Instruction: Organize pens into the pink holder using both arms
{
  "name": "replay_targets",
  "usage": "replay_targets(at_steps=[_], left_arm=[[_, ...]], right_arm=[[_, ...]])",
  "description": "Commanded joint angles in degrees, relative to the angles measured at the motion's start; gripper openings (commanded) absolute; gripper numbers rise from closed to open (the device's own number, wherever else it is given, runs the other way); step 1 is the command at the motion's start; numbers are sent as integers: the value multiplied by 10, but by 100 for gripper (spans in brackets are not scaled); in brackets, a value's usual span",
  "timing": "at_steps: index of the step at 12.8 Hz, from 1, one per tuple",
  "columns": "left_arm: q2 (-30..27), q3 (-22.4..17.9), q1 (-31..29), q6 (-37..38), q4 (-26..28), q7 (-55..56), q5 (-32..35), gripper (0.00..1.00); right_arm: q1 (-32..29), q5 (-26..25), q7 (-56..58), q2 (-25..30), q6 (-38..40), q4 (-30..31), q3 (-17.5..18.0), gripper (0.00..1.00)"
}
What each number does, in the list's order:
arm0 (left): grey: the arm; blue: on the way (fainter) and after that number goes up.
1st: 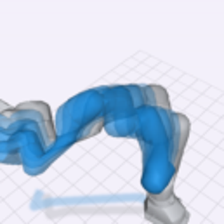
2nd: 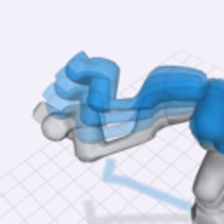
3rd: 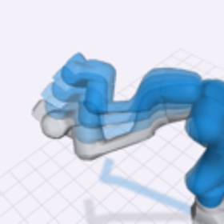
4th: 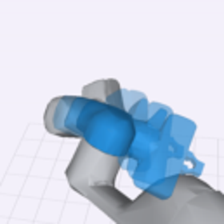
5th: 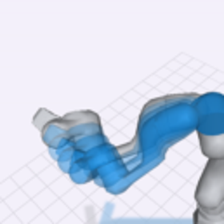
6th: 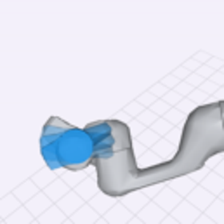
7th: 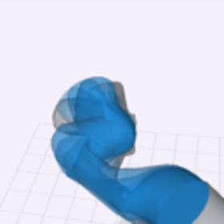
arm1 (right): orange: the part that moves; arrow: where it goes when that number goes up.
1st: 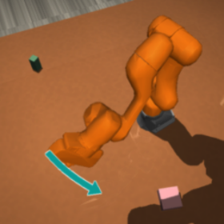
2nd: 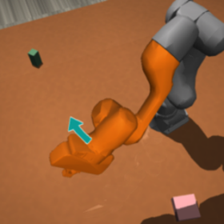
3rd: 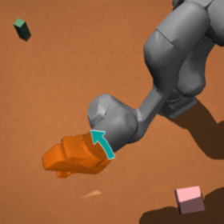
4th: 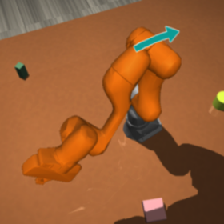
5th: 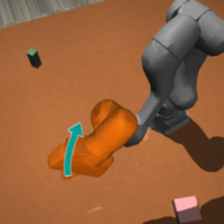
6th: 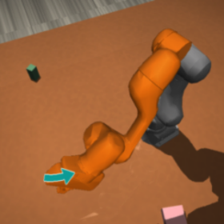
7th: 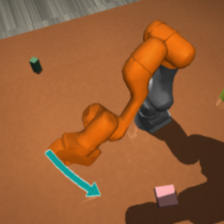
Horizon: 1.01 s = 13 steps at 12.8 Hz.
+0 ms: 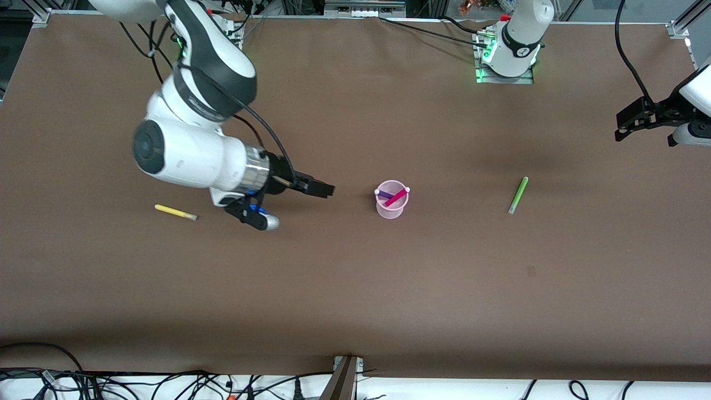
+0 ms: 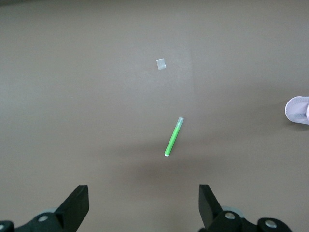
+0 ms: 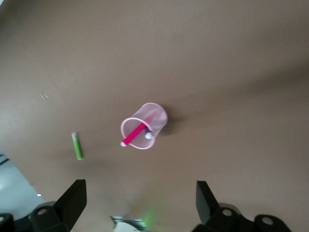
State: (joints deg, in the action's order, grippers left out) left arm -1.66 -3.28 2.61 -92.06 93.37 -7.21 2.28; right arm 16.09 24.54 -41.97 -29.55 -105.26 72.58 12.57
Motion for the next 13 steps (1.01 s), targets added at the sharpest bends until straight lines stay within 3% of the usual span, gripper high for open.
replay_targets(at_steps=[1,3,5,8,13], left_arm=[[6,-2,5,12,-15,3,4,100],[6,-2,5,12,-15,3,4,100],[6,-2,5,12,-15,3,4,100],[6,-2,5,12,-15,3,4,100],[6,-2,5,12,-15,3,4,100]], right_arm=[[2,-12,120,105,26,105,-65,100],[2,-31,217,154,82,140,-125,100],[2,-76,250,186,130,140,-156,100],[2,-170,310,225,161,141,-158,100],[2,-219,371,238,168,135,-161,100]])
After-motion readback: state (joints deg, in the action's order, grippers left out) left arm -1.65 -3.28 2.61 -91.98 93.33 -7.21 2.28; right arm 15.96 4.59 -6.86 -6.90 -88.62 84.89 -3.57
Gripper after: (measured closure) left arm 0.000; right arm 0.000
